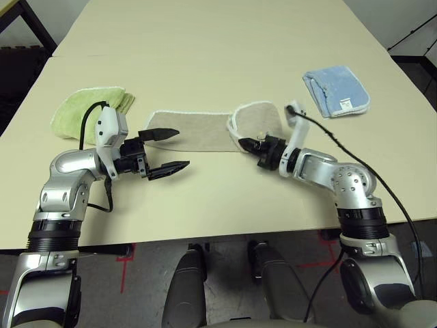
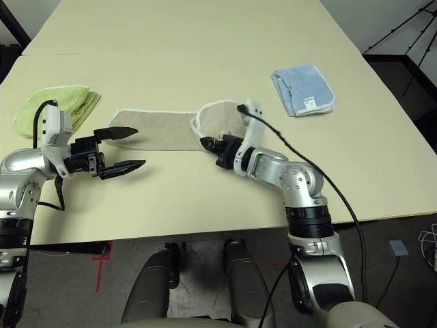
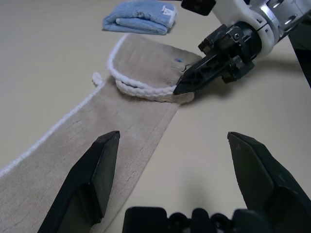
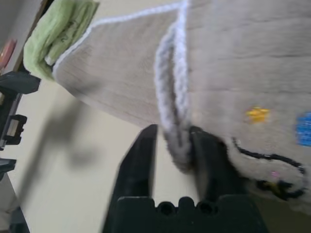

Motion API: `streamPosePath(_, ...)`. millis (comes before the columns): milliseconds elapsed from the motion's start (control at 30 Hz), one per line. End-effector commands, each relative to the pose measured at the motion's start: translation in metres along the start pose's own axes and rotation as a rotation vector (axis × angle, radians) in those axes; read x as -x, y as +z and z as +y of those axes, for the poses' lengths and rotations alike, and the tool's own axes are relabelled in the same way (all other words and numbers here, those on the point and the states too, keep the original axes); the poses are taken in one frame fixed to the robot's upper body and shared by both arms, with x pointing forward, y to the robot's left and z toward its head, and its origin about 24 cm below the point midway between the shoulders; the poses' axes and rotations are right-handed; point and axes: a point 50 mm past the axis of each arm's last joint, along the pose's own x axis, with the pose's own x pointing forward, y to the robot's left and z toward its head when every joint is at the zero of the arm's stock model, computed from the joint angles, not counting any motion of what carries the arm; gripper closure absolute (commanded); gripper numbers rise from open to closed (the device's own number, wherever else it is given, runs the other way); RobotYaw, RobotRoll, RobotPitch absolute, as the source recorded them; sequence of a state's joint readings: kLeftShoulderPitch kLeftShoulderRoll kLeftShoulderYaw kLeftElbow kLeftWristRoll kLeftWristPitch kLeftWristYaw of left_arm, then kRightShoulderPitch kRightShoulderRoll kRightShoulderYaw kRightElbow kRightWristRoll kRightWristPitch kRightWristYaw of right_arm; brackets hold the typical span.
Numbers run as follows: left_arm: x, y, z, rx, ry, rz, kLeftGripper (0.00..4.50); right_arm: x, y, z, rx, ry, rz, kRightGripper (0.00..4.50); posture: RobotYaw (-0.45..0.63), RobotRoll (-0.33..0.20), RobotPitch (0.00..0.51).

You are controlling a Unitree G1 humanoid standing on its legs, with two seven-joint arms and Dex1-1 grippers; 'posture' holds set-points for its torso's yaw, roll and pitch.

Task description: Fold the towel and set it aside.

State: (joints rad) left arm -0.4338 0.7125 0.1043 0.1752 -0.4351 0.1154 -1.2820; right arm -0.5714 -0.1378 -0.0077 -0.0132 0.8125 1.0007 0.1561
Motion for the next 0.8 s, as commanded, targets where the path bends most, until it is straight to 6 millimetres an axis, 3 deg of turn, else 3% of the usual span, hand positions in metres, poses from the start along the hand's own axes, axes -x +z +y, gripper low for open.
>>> streamPosePath(33,0.002,-0.005,-0.003,0.007,-0.011,0.030,0.00,-0.003,0.002,0.008,0.105,0.040,0.018,1.80,0.00,0.000,0.181)
streamPosePath(200,0.000,-0.006,-0.003,0.007,-0.015,0.027,0.00,-0.009,0.005,0.016,0.251,0.089,0.044,0.01,0.00,0.000,0.181)
streamPosePath(433,0.000,-0.005,-0.005,0.007,-0.018,0.026,0.00,-0.017,0.013,0.024,0.287,0.128,0.022,0.01,0.00,0.000,0.183)
streamPosePath(633,0.001,-0.007,-0.003,0.028,0.010,0.020,0.00,-0.003,0.032,0.032,0.367,0.261,-0.071,0.01,-0.01,0.000,0.180)
streamPosePath(800,-0.001,-0.009,0.001,0.074,0.104,-0.005,0.00,0.022,0.054,0.002,0.603,0.333,-0.214,0.01,-0.01,0.000,0.183)
